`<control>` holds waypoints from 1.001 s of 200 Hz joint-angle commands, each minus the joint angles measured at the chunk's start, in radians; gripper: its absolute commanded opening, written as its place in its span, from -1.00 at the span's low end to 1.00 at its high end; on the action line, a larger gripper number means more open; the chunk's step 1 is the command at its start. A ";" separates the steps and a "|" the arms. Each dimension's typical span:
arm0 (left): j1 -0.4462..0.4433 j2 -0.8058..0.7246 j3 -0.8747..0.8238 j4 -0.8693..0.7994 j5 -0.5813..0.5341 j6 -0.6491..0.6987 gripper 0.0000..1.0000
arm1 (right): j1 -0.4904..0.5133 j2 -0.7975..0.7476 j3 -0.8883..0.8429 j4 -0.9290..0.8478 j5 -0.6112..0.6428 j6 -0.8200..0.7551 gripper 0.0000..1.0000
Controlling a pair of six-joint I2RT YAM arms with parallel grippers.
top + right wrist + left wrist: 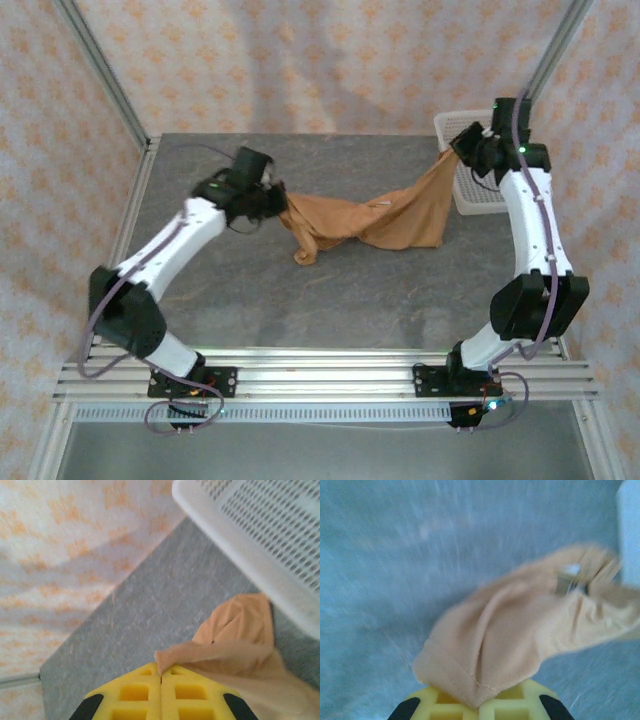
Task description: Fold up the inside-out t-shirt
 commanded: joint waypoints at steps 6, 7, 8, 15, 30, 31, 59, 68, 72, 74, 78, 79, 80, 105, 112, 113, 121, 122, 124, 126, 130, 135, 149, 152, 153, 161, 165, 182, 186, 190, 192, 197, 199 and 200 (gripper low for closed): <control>0.122 -0.072 0.039 -0.143 0.041 0.058 -1.00 | -0.072 -0.048 0.101 -0.096 0.044 -0.026 -1.00; 0.127 -0.073 0.039 -0.145 0.044 0.071 -1.00 | -0.075 -0.047 0.103 -0.096 0.043 -0.026 -1.00; 0.132 -0.075 0.039 -0.146 0.047 0.077 -1.00 | -0.077 -0.047 0.105 -0.096 0.042 -0.026 -1.00; 0.160 -0.083 0.039 -0.150 0.070 0.086 -1.00 | -0.085 -0.049 0.117 -0.102 0.038 -0.025 -1.00; 0.208 -0.104 0.035 -0.152 0.101 0.086 -1.00 | -0.088 -0.050 0.142 -0.115 0.035 -0.026 -1.00; 0.210 -0.106 0.035 -0.152 0.102 0.086 -1.00 | -0.088 -0.049 0.143 -0.116 0.034 -0.026 -1.00; 0.266 -0.152 0.039 -0.155 0.125 0.086 -1.00 | -0.087 -0.053 0.158 -0.124 0.011 -0.024 -1.00; 0.275 -0.160 0.049 -0.160 0.139 0.084 -1.00 | -0.088 -0.058 0.160 -0.125 -0.012 -0.020 -1.00; 0.277 -0.163 0.056 -0.162 0.146 0.081 -1.00 | -0.087 -0.061 0.161 -0.125 -0.027 -0.017 -1.00; 0.277 -0.164 0.058 -0.163 0.150 0.080 -1.00 | -0.087 -0.062 0.163 -0.125 -0.037 -0.015 -1.00; 0.277 -0.168 0.061 -0.163 0.160 0.078 -1.00 | -0.088 -0.065 0.163 -0.123 -0.060 -0.011 -1.00; 0.277 -0.169 0.062 -0.163 0.163 0.078 -1.00 | -0.088 -0.066 0.163 -0.123 -0.066 -0.010 -1.00; 0.277 -0.170 0.063 -0.163 0.166 0.077 -1.00 | -0.088 -0.067 0.164 -0.123 -0.073 -0.010 -1.00; 0.275 -0.222 0.018 -0.120 0.232 0.033 -1.00 | -0.070 -0.113 0.156 -0.131 -0.189 0.003 -1.00; 0.272 -0.237 -0.009 -0.110 0.235 0.029 -1.00 | -0.055 -0.135 0.137 -0.132 -0.195 0.003 -1.00; 0.271 -0.240 -0.013 -0.109 0.235 0.029 -1.00 | -0.052 -0.139 0.133 -0.132 -0.195 0.003 -1.00; 0.262 -0.253 -0.050 -0.099 0.235 0.031 -1.00 | -0.032 -0.166 0.097 -0.123 -0.198 -0.001 -1.00; 0.260 -0.253 -0.054 -0.097 0.234 0.032 -1.00 | -0.029 -0.169 0.092 -0.123 -0.197 -0.001 -1.00; 0.255 -0.255 -0.065 -0.093 0.234 0.033 -1.00 | -0.024 -0.174 0.081 -0.120 -0.195 -0.002 -1.00; 0.251 -0.256 -0.076 -0.089 0.232 0.034 -1.00 | -0.019 -0.179 0.070 -0.117 -0.192 0.000 -1.00; 0.238 -0.253 -0.096 -0.077 0.226 0.035 -1.00 | -0.008 -0.189 0.033 -0.106 -0.179 0.002 -1.00; 0.216 -0.244 -0.131 -0.057 0.217 0.033 -1.00 | 0.004 -0.196 -0.009 -0.081 -0.168 0.004 -1.00; 0.164 -0.163 -0.191 -0.006 0.199 0.052 -1.00 | 0.016 -0.165 -0.112 -0.008 -0.129 0.021 -1.00; 0.162 -0.136 -0.195 -0.002 0.193 0.056 -1.00 | 0.017 -0.148 -0.126 0.005 -0.118 0.021 -1.00; 0.162 -0.127 -0.196 -0.001 0.190 0.057 -1.00 | 0.017 -0.148 -0.126 0.005 -0.118 0.021 -1.00; 0.182 -0.048 -0.187 -0.003 0.166 0.058 -0.91 | 0.017 -0.080 -0.132 0.011 -0.069 0.008 -1.00; 0.199 -0.013 -0.177 -0.004 0.153 0.058 -0.81 | 0.016 -0.047 -0.122 0.000 -0.040 0.000 -1.00; 0.289 0.061 -0.157 0.074 0.140 0.024 -0.86 | 0.016 0.078 -0.057 -0.043 0.055 -0.027 -1.00; 0.305 0.065 -0.156 0.100 0.134 0.005 -0.92 | 0.017 0.099 -0.041 -0.051 0.063 -0.031 -1.00; 0.318 0.067 -0.152 0.122 0.129 -0.008 -0.95 | 0.016 0.117 -0.026 -0.058 0.070 -0.035 -1.00; 0.323 0.067 -0.148 0.130 0.125 -0.014 -0.96 | 0.016 0.125 -0.021 -0.060 0.073 -0.035 -1.00; 0.331 0.072 -0.134 0.142 0.119 -0.023 -0.97 | 0.016 0.140 -0.006 -0.063 0.079 -0.037 -1.00; 0.333 0.074 -0.126 0.145 0.116 -0.026 -0.97 | 0.016 0.144 -0.002 -0.064 0.079 -0.037 -1.00; 0.334 0.076 -0.124 0.146 0.115 -0.027 -0.97 | 0.016 0.147 -0.001 -0.064 0.079 -0.036 -1.00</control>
